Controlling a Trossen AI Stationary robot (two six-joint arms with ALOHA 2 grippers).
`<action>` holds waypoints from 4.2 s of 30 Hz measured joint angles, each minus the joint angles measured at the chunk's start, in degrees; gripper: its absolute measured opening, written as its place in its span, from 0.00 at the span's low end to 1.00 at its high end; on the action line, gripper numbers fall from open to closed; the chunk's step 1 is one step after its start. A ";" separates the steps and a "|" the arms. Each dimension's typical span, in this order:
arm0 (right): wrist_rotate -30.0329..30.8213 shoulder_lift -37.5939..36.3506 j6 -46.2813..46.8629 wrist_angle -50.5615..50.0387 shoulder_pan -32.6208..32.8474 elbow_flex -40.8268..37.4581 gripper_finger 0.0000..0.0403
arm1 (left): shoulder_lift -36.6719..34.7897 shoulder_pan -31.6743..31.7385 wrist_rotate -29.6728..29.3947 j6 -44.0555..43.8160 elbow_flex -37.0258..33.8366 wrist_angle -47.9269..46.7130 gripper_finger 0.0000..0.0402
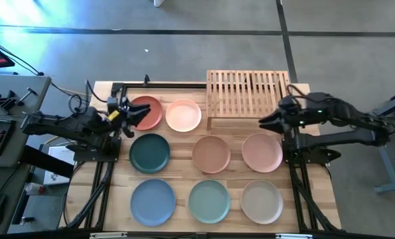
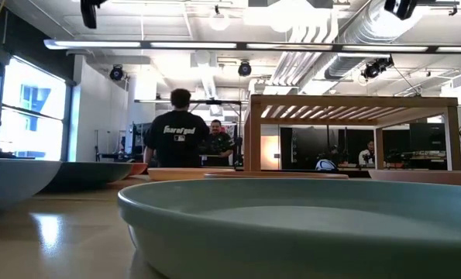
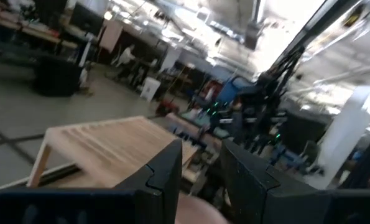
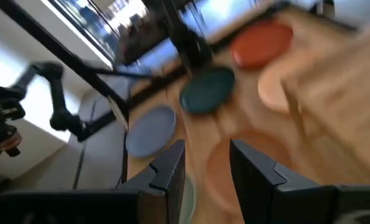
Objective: Place and stack plates onto a shelf
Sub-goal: Put the light pink plate on the shelf
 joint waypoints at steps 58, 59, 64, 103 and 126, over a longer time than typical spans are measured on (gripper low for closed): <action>8.68 54.09 30.18 -13.90 20.63 0.54 0.27 | 9.25 0.02 -4.00 4.33 0.00 -5.06 0.25; 8.68 54.85 30.18 -13.90 20.63 0.54 0.27 | 9.25 0.02 -4.00 4.30 0.00 -5.06 0.25; 8.65 57.51 30.22 -14.01 20.63 0.54 0.27 | 9.25 0.02 -4.02 3.04 0.00 -5.04 0.25; 5.94 61.15 33.06 -15.36 20.63 2.46 0.00 | 9.25 0.02 -4.05 2.95 0.00 -5.06 0.25; 8.67 61.15 33.02 -30.65 22.91 24.88 0.00 | 9.25 0.02 -4.07 2.95 0.00 -5.04 0.25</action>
